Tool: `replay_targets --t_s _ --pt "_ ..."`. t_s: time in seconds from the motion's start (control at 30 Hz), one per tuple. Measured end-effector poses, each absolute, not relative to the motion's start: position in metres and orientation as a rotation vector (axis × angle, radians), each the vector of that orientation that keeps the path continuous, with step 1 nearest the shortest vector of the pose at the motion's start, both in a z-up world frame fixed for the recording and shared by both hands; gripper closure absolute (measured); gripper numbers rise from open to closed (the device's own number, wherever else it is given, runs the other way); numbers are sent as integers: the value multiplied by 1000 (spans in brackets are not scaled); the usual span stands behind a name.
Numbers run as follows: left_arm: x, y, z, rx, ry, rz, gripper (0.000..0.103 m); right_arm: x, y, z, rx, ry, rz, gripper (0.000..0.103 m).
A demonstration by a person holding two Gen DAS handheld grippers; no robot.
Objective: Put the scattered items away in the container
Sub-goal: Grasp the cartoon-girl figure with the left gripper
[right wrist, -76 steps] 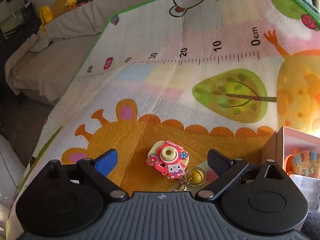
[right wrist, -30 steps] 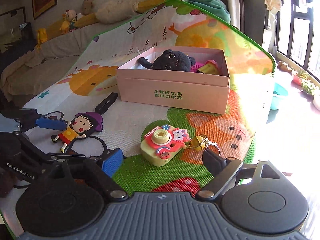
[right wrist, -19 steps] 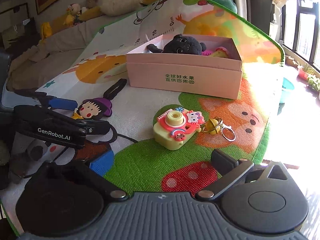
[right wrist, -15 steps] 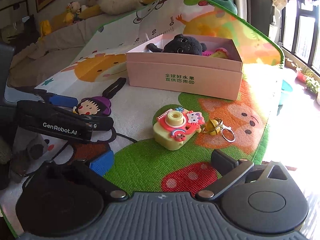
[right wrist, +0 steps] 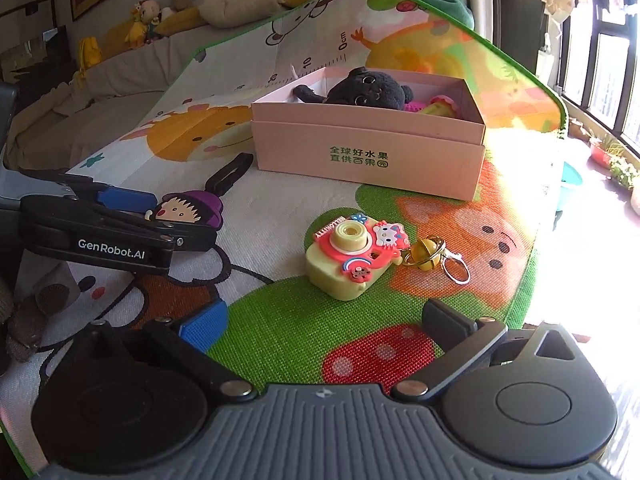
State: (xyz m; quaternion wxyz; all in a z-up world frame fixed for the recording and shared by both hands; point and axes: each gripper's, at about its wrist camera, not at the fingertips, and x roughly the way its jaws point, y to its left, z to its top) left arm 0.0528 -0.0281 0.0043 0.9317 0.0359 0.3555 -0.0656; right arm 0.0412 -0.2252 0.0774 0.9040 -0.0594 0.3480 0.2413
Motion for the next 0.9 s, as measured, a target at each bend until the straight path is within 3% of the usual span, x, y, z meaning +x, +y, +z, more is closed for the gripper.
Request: replay_targets --t_s 0.13,0.8,0.9 --pt "50 -28 6 79 727 -140 25 40 -225 78 -129 719 495 0" --pt "-1 -35 11 88 763 -191 25 40 -221 76 -157 720 485 0" --pt "-5 -34 9 83 760 -189 20 40 -221 77 -157 720 485 0"
